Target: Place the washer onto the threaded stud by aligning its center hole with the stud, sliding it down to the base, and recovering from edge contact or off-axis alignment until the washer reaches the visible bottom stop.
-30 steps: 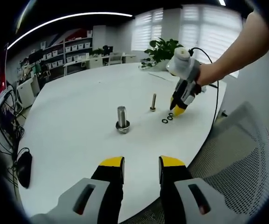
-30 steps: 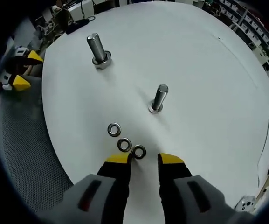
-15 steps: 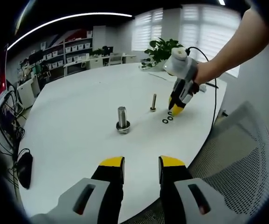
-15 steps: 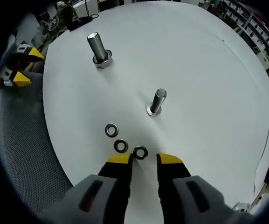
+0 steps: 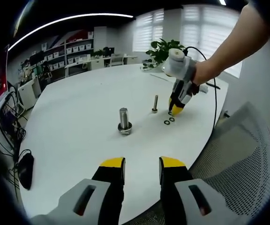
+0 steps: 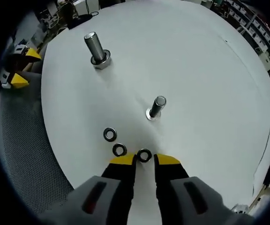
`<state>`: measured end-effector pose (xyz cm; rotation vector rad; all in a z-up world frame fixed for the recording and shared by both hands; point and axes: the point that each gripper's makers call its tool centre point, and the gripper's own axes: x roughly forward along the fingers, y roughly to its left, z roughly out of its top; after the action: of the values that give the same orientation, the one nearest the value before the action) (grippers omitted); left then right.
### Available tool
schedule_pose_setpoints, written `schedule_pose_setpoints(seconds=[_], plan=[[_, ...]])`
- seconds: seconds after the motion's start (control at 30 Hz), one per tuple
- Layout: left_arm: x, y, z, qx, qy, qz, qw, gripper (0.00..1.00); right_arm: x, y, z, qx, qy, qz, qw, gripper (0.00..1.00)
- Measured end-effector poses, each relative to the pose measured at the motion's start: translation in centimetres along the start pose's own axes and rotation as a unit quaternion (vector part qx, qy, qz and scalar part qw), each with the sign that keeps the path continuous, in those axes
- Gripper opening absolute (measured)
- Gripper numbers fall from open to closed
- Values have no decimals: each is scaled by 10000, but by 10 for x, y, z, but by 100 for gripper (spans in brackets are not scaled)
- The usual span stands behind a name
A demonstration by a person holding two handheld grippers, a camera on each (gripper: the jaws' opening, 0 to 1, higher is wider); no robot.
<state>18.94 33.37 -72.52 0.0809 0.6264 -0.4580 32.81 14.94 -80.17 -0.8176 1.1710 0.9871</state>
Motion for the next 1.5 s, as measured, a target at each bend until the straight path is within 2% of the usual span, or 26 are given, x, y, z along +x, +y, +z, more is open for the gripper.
schedule_pose_setpoints(seconds=[0.17, 0.3, 0.43, 0.5, 0.7, 0.8, 0.87, 1.0, 1.13, 1.37, 1.5], plan=[[0, 0, 1, 12, -18, 7, 10000, 27, 2, 1, 3, -190, 218, -22, 9996, 16], [-1, 0, 1, 7, -36, 13, 10000, 27, 2, 2, 3, -239, 468, -213, 9984, 15], [0, 0, 2, 16, -52, 23, 10000, 27, 3, 3, 3, -410, 590, -356, 9968, 15], [0, 0, 2, 11, -55, 17, 10000, 27, 2, 2, 2, -334, 606, -401, 9968, 15], [-1, 0, 2, 20, -55, 9, 10000, 26, 1, 0, 1, -12, 353, -456, 9983, 15], [-1, 0, 2, 22, -59, 8, 10000, 26, 0, 0, 0, 567, -11, -501, 9971, 15], [-1, 0, 2, 34, -65, 2, 10000, 26, -1, -1, -1, 879, -121, -466, 9950, 15], [-1, 0, 3, 28, -74, -8, 10000, 26, -1, -3, -2, 854, -185, -426, 9953, 14], [-2, 0, 3, 38, -75, -6, 10000, 26, 0, -4, -2, 1282, -305, -351, 9907, 14], [-2, 1, 2, 20, -74, -5, 10000, 26, -2, -1, -4, 895, -113, -397, 9951, 14], [-2, 0, 2, 35, -69, -21, 10000, 26, -7, -2, -4, 949, -208, -364, 9946, 14]])
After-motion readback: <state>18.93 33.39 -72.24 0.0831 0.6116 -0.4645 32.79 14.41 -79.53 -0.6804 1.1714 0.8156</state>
